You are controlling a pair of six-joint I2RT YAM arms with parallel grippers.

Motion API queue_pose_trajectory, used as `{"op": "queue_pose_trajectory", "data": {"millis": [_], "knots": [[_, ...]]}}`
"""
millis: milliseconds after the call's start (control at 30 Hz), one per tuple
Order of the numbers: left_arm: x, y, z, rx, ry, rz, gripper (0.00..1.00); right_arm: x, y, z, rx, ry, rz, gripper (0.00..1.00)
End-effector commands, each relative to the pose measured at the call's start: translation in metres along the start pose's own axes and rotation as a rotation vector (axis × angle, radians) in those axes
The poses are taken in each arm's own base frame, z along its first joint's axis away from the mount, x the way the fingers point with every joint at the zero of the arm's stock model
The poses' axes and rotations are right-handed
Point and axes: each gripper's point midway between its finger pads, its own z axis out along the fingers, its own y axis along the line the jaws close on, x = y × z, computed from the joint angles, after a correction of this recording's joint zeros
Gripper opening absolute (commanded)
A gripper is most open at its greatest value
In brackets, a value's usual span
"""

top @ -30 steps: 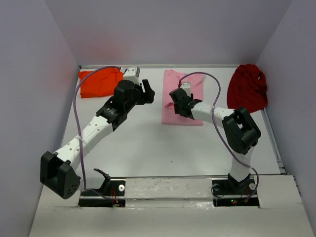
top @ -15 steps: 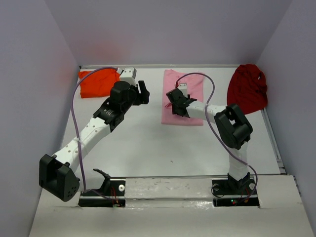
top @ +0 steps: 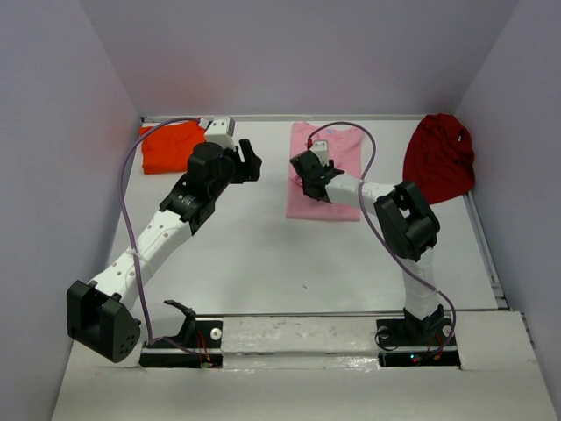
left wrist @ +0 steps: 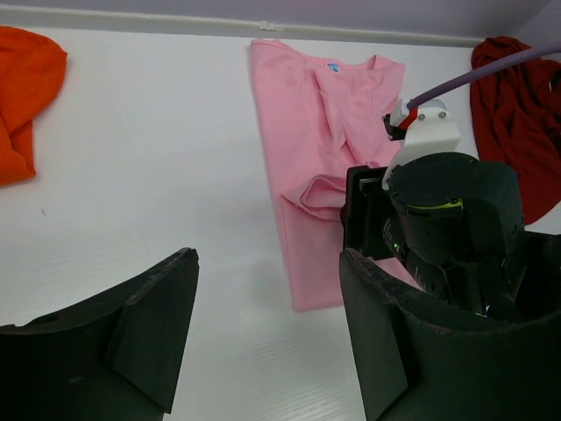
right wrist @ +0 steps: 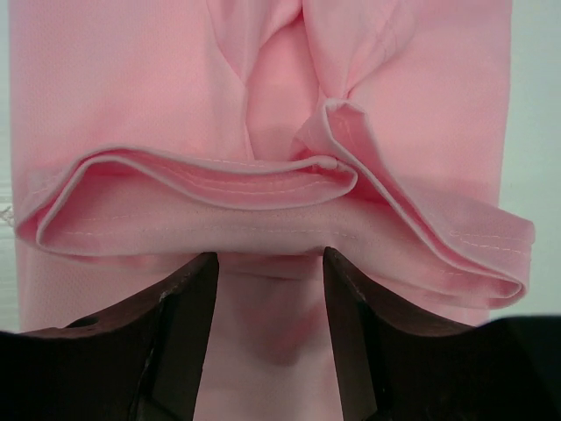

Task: Fold and stack the t-shirts
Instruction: Fold the tshirt

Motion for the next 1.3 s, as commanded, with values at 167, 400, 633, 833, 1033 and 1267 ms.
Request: {"op": "queue_pose_trajectory", "data": {"millis": [167,400,633,833,1033,1267], "knots": [[-0.013,-0.002,-0.007,0.032,-0.05,0.006,0.75,-0.045,-0.009,0.012,0.066,-0.089,0.018,0.57],[-0.012,0.0,-0.006,0.037,-0.046,-0.001,0.75,-0.052,-0.028,0.041,0.115,-0.08,0.013,0.56],[-0.011,-0.003,-0.005,0.067,-0.036,-0.011,0.75,-0.08,-0.037,0.057,0.133,-0.126,0.007,0.56],[-0.012,-0.001,-0.005,0.073,-0.037,-0.022,0.75,-0.108,-0.044,0.045,0.123,-0.173,0.004,0.56],[-0.013,-0.001,-0.004,0.087,-0.036,-0.031,0.75,-0.121,-0.05,0.017,0.069,-0.199,0.043,0.56],[-0.013,0.0,-0.004,0.09,-0.039,-0.039,0.74,-0.101,-0.056,-0.005,0.029,-0.169,0.079,0.55]]}}
